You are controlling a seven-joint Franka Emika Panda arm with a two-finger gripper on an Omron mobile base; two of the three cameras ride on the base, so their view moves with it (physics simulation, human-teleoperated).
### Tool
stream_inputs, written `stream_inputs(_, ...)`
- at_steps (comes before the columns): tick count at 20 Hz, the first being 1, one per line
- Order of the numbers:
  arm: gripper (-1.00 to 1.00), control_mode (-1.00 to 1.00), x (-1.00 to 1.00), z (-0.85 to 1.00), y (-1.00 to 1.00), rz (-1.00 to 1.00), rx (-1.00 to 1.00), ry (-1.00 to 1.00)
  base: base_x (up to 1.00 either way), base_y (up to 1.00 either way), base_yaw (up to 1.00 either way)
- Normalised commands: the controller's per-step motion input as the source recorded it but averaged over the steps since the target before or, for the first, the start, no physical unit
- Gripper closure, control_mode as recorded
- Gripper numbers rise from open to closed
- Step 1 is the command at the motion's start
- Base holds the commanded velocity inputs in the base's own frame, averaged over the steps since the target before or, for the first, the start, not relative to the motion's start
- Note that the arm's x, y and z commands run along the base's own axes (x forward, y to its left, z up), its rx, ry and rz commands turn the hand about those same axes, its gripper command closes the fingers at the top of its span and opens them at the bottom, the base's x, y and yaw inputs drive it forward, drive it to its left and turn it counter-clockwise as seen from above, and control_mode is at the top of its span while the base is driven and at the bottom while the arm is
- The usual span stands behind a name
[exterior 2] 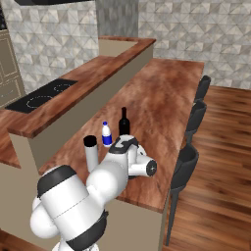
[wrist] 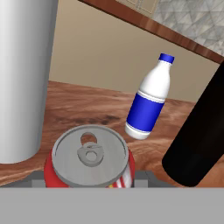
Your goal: Move the drinks to the dining counter.
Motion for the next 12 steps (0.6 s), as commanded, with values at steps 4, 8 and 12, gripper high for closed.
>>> stream_inputs(4, 1.0, -1.0, 0.1, -0.18, 0.0, 0.0, 0.0, 0.0, 0.0, 0.0, 0.0)
stream_inputs(8, 1.0, -1.0, 0.03, -0.21, 0.01, 0.0, 0.0, 0.0, 0.0, 0.0, 0.0)
stream_inputs(12, 1.0, -1.0, 0.0, -0.16, 0.02, 0.0, 0.0, 0.0, 0.0, 0.0, 0.0)
